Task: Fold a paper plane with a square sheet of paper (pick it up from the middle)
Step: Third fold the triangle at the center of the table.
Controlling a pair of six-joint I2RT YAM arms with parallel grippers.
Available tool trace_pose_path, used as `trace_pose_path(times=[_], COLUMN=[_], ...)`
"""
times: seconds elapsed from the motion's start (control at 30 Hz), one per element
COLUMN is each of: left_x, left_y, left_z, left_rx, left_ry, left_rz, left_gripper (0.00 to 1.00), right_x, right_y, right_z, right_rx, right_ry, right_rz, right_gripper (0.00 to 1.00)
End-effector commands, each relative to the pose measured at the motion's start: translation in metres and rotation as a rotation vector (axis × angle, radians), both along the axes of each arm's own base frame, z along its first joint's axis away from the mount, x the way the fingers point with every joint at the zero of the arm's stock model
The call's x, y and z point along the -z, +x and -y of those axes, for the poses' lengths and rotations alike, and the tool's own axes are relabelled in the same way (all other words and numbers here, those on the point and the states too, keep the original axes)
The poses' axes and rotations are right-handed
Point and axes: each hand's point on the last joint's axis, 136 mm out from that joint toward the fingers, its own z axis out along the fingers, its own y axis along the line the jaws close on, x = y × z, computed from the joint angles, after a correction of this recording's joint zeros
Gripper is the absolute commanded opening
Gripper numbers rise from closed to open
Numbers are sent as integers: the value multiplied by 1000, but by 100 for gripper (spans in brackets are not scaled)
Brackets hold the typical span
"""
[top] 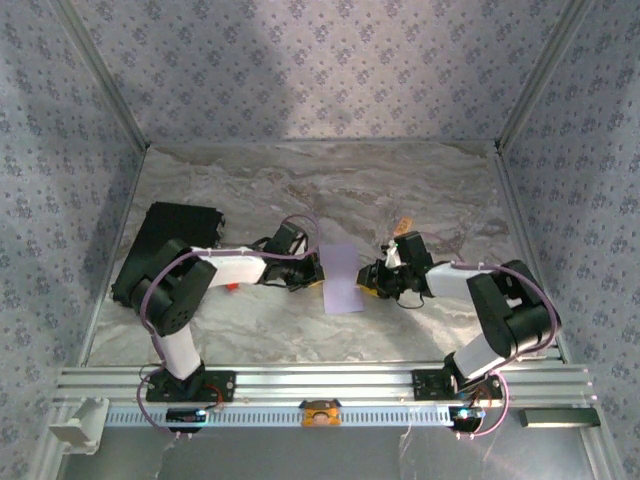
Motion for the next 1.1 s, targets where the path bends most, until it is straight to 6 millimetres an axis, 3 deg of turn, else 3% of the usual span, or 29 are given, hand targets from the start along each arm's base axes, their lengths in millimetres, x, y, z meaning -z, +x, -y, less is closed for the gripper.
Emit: trace_pose_path(times=[0.0,0.23,0.43,0.7,1.07], left_x=[-24,-36,-51,-57,-55], left_y=[3,2,4,5,6], left_z=[5,-1,2,2,1], left_rx=[24,1,-7,-17,-26], left_ry=[-50,-62,-114,-135,-132], left_rz=[13,-27,-33,-39,-46], left_gripper=[0,0,0,0,0], right_x=[-9,-53,-75,-63,-44], right_y=[-2,-3,-23,-62,-63], right_z=[10,9,-9,-54,-77], right_rx=[0,-80,-286,-663,-743], right_ry=[-50,-138,-389,-637,-848], right_rz=[55,343,783,1173,1358], right_gripper=[41,45,60,60,61])
